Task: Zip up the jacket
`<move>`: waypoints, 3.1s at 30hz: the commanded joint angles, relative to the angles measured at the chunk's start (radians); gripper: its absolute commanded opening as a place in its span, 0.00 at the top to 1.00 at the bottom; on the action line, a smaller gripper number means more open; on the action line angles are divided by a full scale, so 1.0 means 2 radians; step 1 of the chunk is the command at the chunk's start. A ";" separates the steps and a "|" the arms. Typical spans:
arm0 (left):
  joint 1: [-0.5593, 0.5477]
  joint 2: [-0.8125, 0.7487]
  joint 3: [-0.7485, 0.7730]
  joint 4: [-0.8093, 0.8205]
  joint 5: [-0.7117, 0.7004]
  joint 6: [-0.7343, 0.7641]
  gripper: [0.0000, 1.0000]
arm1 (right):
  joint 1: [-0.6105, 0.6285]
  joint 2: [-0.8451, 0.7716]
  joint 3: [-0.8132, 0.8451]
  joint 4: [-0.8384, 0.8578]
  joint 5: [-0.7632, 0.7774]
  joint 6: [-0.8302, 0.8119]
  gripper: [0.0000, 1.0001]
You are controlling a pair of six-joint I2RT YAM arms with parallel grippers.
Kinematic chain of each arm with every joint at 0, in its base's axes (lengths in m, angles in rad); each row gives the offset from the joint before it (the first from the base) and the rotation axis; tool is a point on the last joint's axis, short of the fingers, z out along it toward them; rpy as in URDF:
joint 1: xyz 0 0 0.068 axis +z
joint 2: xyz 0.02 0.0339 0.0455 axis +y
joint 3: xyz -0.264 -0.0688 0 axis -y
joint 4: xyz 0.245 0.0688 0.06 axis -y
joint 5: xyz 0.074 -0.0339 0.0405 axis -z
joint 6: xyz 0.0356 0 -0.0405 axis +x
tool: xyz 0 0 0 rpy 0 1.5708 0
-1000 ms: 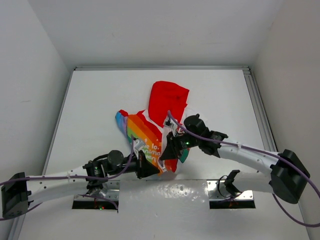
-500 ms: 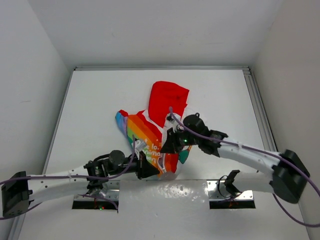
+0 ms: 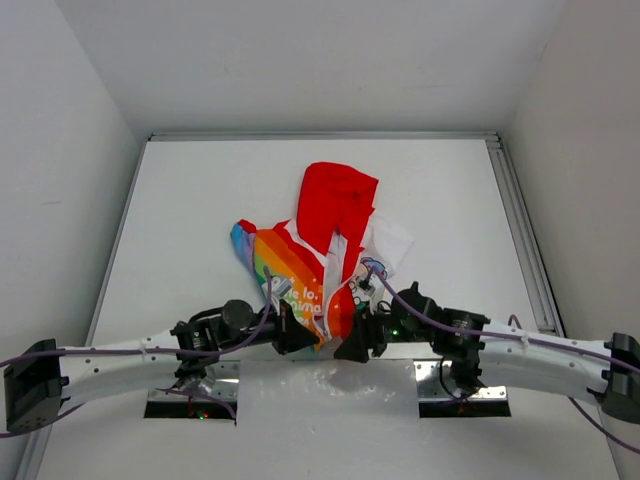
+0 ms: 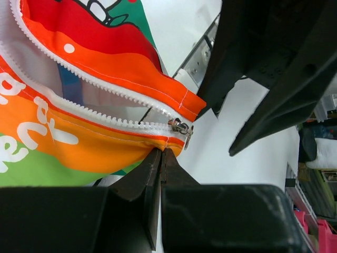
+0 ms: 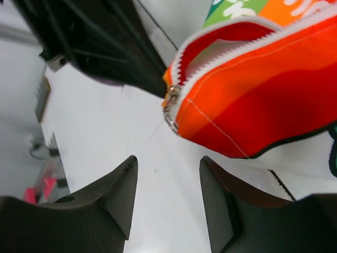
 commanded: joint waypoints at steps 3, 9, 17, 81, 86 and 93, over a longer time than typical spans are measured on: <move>-0.002 -0.002 0.014 0.036 -0.002 -0.015 1.00 | 0.005 -0.010 -0.047 0.078 0.052 0.104 0.50; -0.002 0.000 0.004 0.055 0.013 -0.018 1.00 | 0.005 0.034 -0.054 0.173 0.048 0.109 0.49; -0.002 -0.009 -0.004 0.054 0.014 -0.022 1.00 | 0.005 0.065 -0.057 0.235 0.051 0.115 0.56; -0.012 -0.054 -0.035 0.009 -0.006 0.001 1.00 | -0.031 0.152 0.021 0.274 0.137 0.297 1.00; -0.012 -0.058 -0.028 -0.005 0.004 0.015 1.00 | -0.049 0.200 0.044 0.274 0.137 0.314 1.00; -0.013 -0.028 -0.028 0.011 0.031 0.024 1.00 | -0.085 0.313 0.041 0.362 0.101 0.344 1.00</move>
